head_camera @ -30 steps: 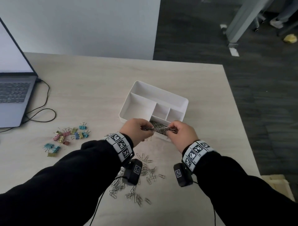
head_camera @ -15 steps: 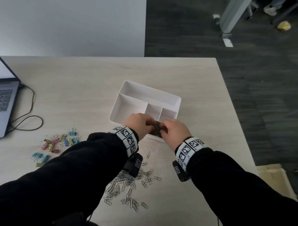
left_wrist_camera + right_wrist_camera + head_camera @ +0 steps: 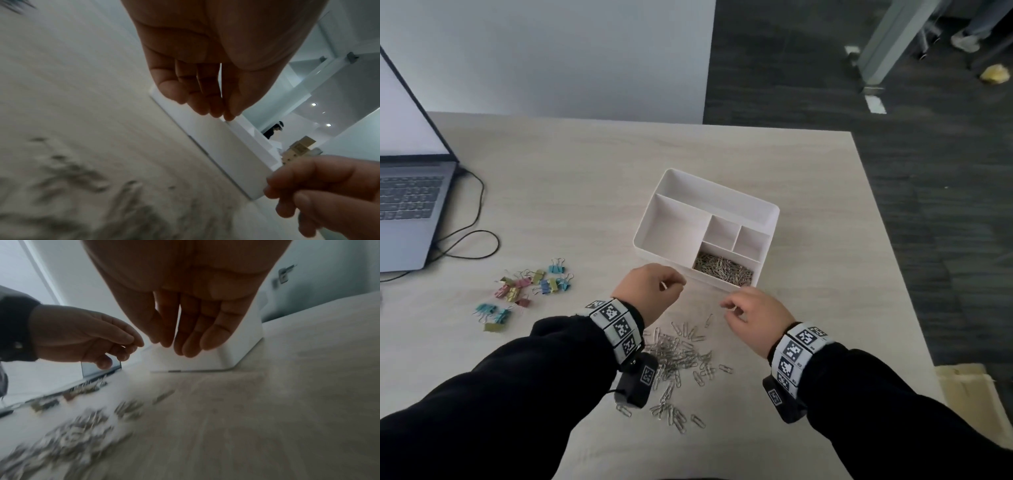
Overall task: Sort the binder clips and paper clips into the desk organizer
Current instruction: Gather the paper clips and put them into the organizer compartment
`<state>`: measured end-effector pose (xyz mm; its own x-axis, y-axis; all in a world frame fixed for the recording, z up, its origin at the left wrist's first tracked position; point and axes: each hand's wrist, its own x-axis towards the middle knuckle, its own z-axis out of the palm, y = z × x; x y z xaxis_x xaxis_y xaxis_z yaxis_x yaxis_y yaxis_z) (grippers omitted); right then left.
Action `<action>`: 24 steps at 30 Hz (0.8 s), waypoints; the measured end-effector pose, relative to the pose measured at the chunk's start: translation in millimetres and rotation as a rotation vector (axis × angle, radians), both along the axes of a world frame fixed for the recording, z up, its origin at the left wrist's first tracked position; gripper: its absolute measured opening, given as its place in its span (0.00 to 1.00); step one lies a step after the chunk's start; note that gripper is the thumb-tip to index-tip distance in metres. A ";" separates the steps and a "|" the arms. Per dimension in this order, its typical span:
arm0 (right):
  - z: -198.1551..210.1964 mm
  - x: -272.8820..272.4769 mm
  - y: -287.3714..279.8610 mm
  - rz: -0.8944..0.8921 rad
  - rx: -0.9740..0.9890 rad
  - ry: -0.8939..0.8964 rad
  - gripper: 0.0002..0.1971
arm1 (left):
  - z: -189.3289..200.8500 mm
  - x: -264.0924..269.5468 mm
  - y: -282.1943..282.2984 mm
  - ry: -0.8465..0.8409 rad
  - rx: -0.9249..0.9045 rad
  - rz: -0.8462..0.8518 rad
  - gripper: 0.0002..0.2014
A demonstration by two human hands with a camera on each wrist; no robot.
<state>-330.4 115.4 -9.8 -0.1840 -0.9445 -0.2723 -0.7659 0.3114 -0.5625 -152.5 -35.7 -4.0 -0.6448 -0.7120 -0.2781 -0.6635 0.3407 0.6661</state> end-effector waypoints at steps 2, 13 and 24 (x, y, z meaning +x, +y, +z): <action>-10.6 9.3 2.8 0.059 0.092 0.019 0.18 | -10.6 26.1 2.7 -0.065 -0.001 0.019 0.10; -37.5 68.8 26.6 0.317 0.150 0.208 0.29 | -38.3 119.3 45.3 -0.441 -0.098 -0.045 0.33; -26.9 58.1 44.2 0.103 0.341 0.168 0.18 | -36.9 139.9 58.8 -0.379 -0.005 -0.137 0.32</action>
